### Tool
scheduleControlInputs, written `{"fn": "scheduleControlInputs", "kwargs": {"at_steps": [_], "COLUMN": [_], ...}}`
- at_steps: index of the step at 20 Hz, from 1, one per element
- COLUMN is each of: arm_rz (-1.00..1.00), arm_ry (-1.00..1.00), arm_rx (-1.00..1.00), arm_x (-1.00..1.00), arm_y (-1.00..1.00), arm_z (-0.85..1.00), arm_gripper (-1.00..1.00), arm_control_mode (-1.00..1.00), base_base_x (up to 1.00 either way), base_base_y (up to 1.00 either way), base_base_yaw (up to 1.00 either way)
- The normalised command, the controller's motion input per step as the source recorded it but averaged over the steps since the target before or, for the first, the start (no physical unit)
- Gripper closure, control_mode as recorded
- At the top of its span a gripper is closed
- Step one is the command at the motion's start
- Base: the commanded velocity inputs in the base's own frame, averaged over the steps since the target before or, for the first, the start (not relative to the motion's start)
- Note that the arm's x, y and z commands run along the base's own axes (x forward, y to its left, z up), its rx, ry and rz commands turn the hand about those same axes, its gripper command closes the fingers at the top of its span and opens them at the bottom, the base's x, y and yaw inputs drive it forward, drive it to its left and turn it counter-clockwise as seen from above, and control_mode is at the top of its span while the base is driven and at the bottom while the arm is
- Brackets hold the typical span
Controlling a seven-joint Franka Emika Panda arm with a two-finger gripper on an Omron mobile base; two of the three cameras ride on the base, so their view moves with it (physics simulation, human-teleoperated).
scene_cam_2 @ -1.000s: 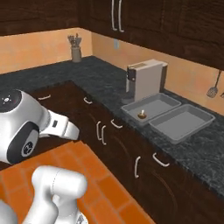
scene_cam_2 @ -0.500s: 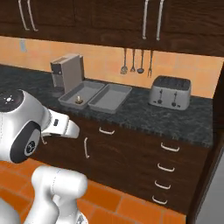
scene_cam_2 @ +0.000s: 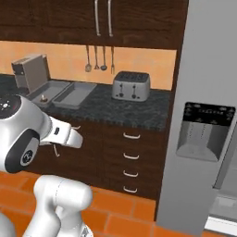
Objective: Place one mushroom and one chicken drumstick in each tupperware on the nearby counter, to pack two identical lunches.
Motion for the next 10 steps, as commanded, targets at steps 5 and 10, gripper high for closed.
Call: {"fn": "scheduleControlInputs", "kwargs": {"at_steps": [5, 10], "arm_rz": [0.00, 0.00], "arm_ry": [0.00, 0.00], "arm_rx": [0.00, 0.00], "arm_x": [0.00, 0.00], "arm_y": [0.00, 0.00], "arm_z": [0.00, 0.00], "arm_gripper": [-1.00, -1.00], "arm_control_mode": [1.00, 1.00], "base_base_x": [-0.21, -0.01], "base_base_y": [-1.00, -1.00], "base_base_yaw": [-0.01, -0.13]}}
